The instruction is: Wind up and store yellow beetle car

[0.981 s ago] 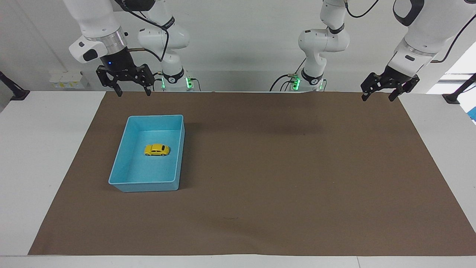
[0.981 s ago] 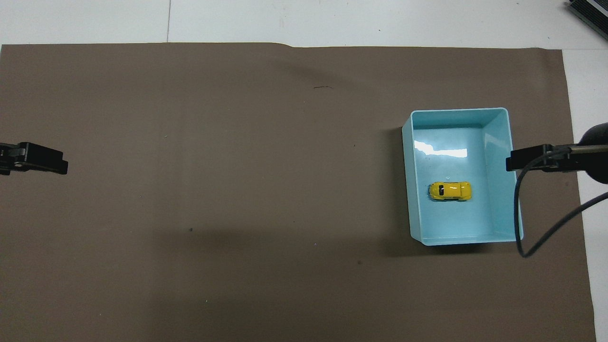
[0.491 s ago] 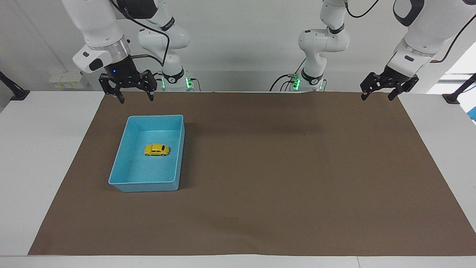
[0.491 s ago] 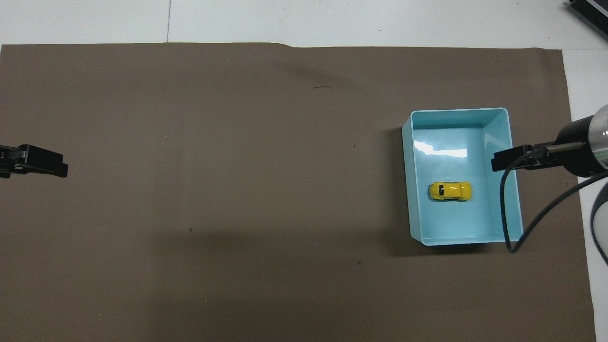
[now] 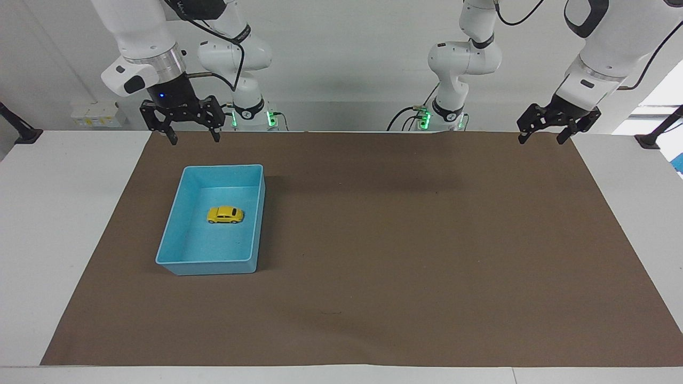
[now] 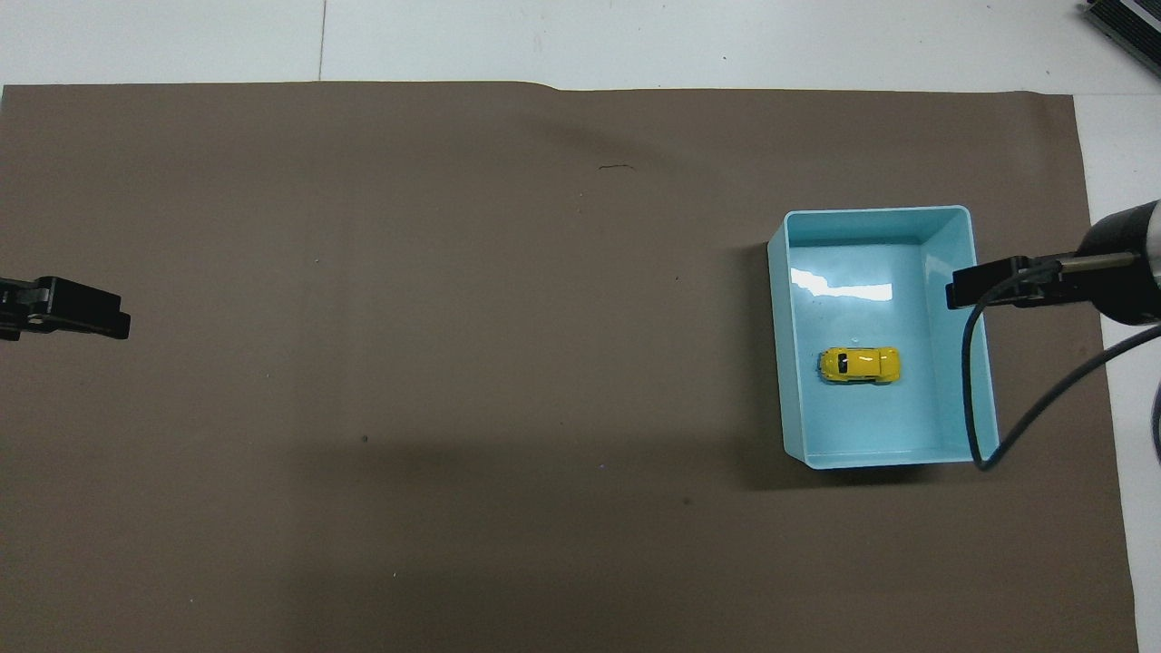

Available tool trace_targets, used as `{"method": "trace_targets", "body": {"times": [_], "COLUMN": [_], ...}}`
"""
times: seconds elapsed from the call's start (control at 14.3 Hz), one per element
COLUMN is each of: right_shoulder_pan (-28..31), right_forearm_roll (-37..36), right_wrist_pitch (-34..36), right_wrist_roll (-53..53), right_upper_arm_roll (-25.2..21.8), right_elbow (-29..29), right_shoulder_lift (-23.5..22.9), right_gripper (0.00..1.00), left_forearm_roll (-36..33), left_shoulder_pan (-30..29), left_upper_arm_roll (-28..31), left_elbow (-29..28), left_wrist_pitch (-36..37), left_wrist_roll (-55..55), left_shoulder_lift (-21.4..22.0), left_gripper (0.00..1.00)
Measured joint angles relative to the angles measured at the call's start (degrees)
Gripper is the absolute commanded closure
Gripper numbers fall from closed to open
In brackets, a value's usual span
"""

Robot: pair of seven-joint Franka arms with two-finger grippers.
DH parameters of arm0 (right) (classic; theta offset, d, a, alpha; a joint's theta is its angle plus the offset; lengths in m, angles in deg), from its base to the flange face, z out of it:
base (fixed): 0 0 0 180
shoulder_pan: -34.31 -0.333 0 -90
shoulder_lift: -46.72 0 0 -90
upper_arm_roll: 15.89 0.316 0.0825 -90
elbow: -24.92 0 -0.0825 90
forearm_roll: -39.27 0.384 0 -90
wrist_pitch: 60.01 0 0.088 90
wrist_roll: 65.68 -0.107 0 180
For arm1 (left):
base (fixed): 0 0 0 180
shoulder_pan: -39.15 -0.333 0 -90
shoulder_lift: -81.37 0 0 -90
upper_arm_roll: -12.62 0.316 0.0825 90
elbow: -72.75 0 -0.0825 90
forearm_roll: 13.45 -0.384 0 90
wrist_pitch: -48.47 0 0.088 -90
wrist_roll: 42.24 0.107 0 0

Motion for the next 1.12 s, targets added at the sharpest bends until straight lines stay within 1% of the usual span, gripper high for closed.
{"method": "trace_targets", "body": {"times": [0.35,1.12], "right_shoulder_pan": [0.0,0.0], "right_forearm_roll": [-1.1,-1.1], "right_wrist_pitch": [1.9,2.1], "right_wrist_roll": [-0.9,-0.9], "right_upper_arm_roll": [-0.1,-0.1], "right_elbow": [-0.5,-0.7], "right_shoulder_lift": [0.0,0.0], "right_gripper": [0.0,0.0], "left_forearm_roll": [0.0,0.0], "left_shoulder_pan": [0.0,0.0], "left_upper_arm_roll": [0.0,-0.1], "left_elbow": [0.0,0.0], "left_wrist_pitch": [0.0,0.0], "left_wrist_roll": [0.0,0.0], "left_shoulder_lift": [0.0,0.0], "left_gripper": [0.0,0.0]}}
